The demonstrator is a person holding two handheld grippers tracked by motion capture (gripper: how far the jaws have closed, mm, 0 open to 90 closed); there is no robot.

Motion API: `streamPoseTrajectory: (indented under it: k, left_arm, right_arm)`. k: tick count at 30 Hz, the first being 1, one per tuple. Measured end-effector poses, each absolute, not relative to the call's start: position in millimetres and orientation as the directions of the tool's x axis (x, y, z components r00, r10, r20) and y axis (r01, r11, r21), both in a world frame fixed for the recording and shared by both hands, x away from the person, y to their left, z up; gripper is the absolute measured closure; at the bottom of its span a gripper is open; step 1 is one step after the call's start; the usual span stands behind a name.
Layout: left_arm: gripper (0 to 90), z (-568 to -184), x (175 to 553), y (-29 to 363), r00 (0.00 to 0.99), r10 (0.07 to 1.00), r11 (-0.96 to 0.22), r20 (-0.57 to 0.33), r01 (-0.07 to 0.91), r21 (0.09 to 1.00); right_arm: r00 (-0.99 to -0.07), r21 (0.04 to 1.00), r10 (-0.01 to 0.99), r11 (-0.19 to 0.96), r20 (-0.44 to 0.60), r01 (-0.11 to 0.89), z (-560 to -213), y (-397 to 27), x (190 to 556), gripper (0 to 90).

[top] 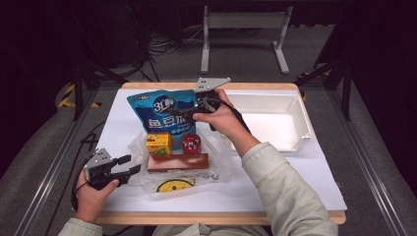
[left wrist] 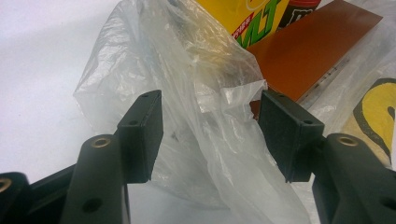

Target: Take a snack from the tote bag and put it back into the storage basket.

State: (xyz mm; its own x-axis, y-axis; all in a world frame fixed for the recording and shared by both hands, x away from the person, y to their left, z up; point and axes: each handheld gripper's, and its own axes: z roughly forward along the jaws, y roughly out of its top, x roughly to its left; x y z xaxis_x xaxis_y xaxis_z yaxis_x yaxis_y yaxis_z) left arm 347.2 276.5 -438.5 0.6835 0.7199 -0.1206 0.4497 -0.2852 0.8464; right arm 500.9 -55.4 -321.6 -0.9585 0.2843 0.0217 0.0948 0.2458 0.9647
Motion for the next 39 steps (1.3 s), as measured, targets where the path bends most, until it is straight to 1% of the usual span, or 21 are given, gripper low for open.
streamPoseTrajectory:
  k: [2, 4, 7, 9, 10, 16, 17, 20, 24, 28, 35, 39]
  left_arm:
    - [41.6, -438.5, 347.2, 276.5, 0.683, 0.72, -0.285, -0.121, 0.45, 0.847]
    - [41.6, -438.5, 347.2, 276.5, 0.683, 0.721, -0.283, -0.122, 0.45, 0.847]
    - [41.5, -438.6, 347.3, 276.6, 0.683, 0.72, -0.284, -0.122, 0.45, 0.847]
    - [41.4, -438.6, 347.4, 276.5, 0.684, 0.719, -0.284, -0.123, 0.451, 0.846]
    - [41.4, -438.6, 347.5, 276.4, 0.684, 0.719, -0.284, -0.122, 0.451, 0.846]
    - [41.5, -438.8, 347.7, 275.7, 0.685, 0.717, -0.287, -0.125, 0.454, 0.843]
    - [41.5, -438.8, 347.7, 275.7, 0.685, 0.717, -0.287, -0.125, 0.454, 0.843]
    - [41.5, -438.9, 347.8, 275.2, 0.687, 0.716, -0.288, -0.124, 0.453, 0.844]
    - [41.7, -439.1, 347.8, 274.6, 0.687, 0.716, -0.289, -0.125, 0.454, 0.843]
    - [41.8, -439.1, 347.7, 274.7, 0.688, 0.715, -0.288, -0.125, 0.453, 0.844]
    - [42.0, -439.2, 347.7, 274.6, 0.688, 0.715, -0.288, -0.127, 0.456, 0.842]
    - [42.0, -439.3, 347.8, 274.0, 0.688, 0.715, -0.291, -0.125, 0.455, 0.842]
  right_arm:
    - [-0.959, 0.963, 0.282, 0.252, 0.016, 0.091, -322.5, -54.6, 501.5, 42.5]
    - [-0.96, 0.961, 0.281, 0.263, 0.009, 0.086, -324.3, -53.7, 503.1, 46.0]
    - [-0.96, 0.957, 0.279, 0.285, -0.025, 0.058, -324.8, -53.8, 504.4, 53.2]
    - [-0.958, 0.952, 0.28, 0.304, -0.054, 0.035, -324.2, -54.4, 504.4, 60.4]
    - [-0.958, 0.949, 0.28, 0.314, -0.065, 0.028, -323.7, -54.8, 504.3, 62.2]
    - [-0.961, 0.942, 0.267, 0.336, -0.069, 0.026, -321.8, -56.7, 502.6, 73.1]
    - [-0.961, 0.942, 0.267, 0.336, -0.069, 0.026, -321.8, -56.7, 502.6, 73.1]
    - [-0.961, 0.939, 0.267, 0.342, -0.072, 0.025, -321.5, -57.0, 502.3, 77.5]
    - [-0.96, 0.932, 0.268, 0.36, -0.079, 0.023, -320.9, -55.9, 500.3, 86.3]
    - [-0.958, 0.928, 0.273, 0.373, -0.088, 0.021, -320.4, -54.3, 499.1, 89.5]
    - [-0.955, 0.927, 0.285, 0.374, -0.084, 0.03, -318.9, -52.4, 497.0, 90.0]
    - [-0.959, 0.929, 0.274, 0.368, -0.075, 0.033, -316.7, -50.9, 494.9, 90.0]
